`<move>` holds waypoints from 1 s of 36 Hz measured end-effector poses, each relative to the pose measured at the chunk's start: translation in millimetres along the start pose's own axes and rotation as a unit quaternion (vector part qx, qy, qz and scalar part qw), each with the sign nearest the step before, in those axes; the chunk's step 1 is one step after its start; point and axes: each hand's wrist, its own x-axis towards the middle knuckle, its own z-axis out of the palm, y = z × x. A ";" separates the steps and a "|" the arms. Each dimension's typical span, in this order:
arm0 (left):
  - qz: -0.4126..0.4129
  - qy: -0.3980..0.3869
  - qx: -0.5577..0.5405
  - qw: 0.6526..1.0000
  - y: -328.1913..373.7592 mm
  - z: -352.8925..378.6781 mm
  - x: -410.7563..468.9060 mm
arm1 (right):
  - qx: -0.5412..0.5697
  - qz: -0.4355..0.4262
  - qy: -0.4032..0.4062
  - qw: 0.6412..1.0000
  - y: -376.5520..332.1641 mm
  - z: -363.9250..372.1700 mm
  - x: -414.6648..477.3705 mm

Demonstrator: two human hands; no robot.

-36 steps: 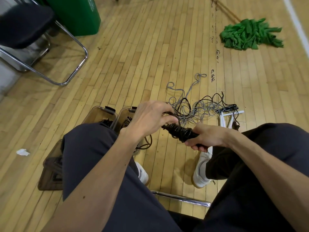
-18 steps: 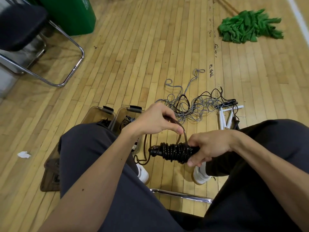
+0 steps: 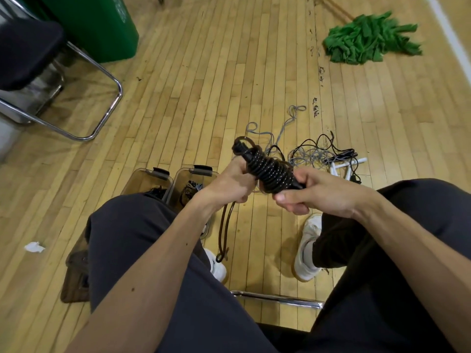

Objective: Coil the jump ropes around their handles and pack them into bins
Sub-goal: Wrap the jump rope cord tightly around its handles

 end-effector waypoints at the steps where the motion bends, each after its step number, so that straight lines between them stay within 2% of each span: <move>1: -0.008 0.005 -0.006 1.000 -0.1 1.1 1.4 | -0.005 0.003 0.014 1.000 1.2 -0.9 0.7; 5: -0.034 -0.004 -0.051 0.998 -2.5 3.3 3.8 | -0.004 -0.003 0.067 0.998 0.9 -0.4 1.1; 10: -0.021 -0.019 -0.063 0.998 -5.5 3.6 6.1 | 0.035 0.004 0.135 0.990 1.4 -6.0 5.9; 14: -0.050 -0.027 -0.043 0.997 -8.2 3.4 5.6 | -0.037 0.046 0.186 0.981 6.9 -7.5 9.8; 18: -0.078 -0.029 -0.010 0.996 -15.9 2.7 3.6 | -0.109 0.094 0.297 0.944 11.2 -20.8 12.4; 20: -0.081 -0.021 0.001 0.996 -17.0 2.3 3.2 | -0.135 0.111 0.322 0.931 15.8 -27.0 12.8; 24: -0.070 -0.004 0.042 0.997 -15.2 0.3 0.8 | -0.233 0.146 0.340 0.899 30.1 -33.5 15.7; 32: 0.036 0.036 0.203 0.978 -11.1 3.8 -5.7 | -0.284 0.183 0.352 0.873 41.5 -35.8 19.4; 36: 0.072 0.041 0.316 0.945 -9.6 5.8 -11.3 | -0.293 0.231 0.291 0.881 42.2 -28.0 23.1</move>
